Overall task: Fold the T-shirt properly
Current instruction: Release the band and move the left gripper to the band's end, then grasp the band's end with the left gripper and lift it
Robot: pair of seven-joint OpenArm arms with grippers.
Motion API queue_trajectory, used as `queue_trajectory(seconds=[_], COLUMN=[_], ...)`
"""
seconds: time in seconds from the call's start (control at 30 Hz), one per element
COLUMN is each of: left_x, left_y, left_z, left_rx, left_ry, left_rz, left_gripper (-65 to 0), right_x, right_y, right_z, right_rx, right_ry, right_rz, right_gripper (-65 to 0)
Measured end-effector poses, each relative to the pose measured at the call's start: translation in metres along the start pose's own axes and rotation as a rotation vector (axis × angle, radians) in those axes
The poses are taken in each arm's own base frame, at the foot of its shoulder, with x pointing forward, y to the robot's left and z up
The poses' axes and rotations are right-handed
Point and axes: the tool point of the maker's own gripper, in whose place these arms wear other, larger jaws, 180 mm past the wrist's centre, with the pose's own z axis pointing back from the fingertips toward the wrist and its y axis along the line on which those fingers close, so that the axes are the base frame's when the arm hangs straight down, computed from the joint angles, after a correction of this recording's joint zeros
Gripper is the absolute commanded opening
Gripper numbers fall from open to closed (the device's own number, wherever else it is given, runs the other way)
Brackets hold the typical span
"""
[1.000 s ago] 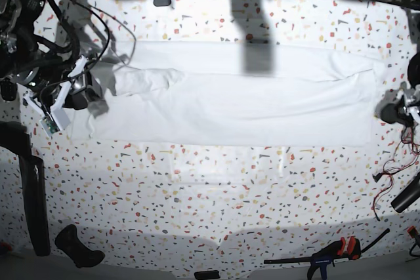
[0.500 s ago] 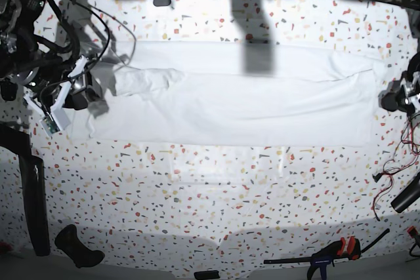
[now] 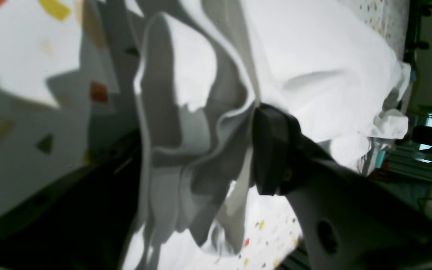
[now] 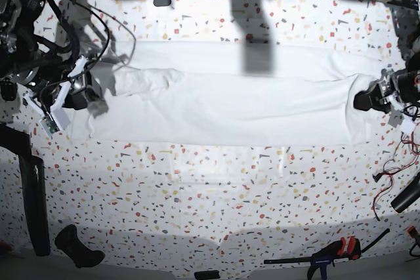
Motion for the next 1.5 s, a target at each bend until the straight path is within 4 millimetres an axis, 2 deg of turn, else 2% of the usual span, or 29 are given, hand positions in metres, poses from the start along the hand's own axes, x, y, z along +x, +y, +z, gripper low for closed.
queue_trajectory(seconds=[0.2,0.23,0.3,0.37,0.4,0.53,0.67,0.9,1.1,1.23,1.4,1.5], left_x=[0.000,0.000,0.000,-0.001,-0.001,0.001,0.005,0.020,0.022,0.009,-0.016,-0.026], left_y=[0.000,0.000,0.000,0.000,0.000,0.000,-0.008,-0.051,-0.093,-0.128,-0.172,-0.187], left_z=[0.000,0.000,0.000,-0.001,-0.001,-0.001,0.000,-0.002,-0.028,-0.048,-0.067,-0.080], left_rx=[0.000,0.000,0.000,0.001,0.001,0.002,0.010,-0.019,-0.032,-0.082,-0.167,-0.192], left_ry=[0.002,0.002,0.002,0.000,0.000,-0.007,0.011,0.045,0.037,0.016,-0.024,-0.070], left_rz=[0.000,0.000,0.000,0.002,0.002,0.003,-0.028,-0.179,-0.279,-0.357,-0.396,-0.379], left_gripper=[-33.2,-35.0,-45.2,-61.8,-65.0,-65.0,-65.0,-65.0,-65.0,-65.0,-65.0,-65.0], right_x=[0.000,0.000,0.000,0.000,0.000,0.000,0.000,0.000,0.000,0.000,0.000,0.000], right_y=[0.000,0.000,0.000,0.000,0.000,0.000,0.000,0.000,0.000,0.000,0.000,0.000], right_z=[0.000,0.000,0.000,0.000,0.000,0.000,0.000,0.000,0.000,0.000,0.000,0.000], right_rx=[0.000,0.000,0.000,0.000,0.000,0.000,0.000,0.000,0.000,0.000,0.000,0.000], right_ry=[0.000,0.001,0.000,0.000,0.000,0.000,0.000,0.000,-0.001,0.000,0.000,-0.001], right_rz=[0.000,0.000,0.000,0.000,0.000,0.000,0.000,0.000,0.000,0.000,0.000,0.000], right_gripper=[-42.3,-42.3,-42.3,-42.3,-42.3,-42.3,-42.3,-42.3,-42.3,-42.3,-42.3,-42.3])
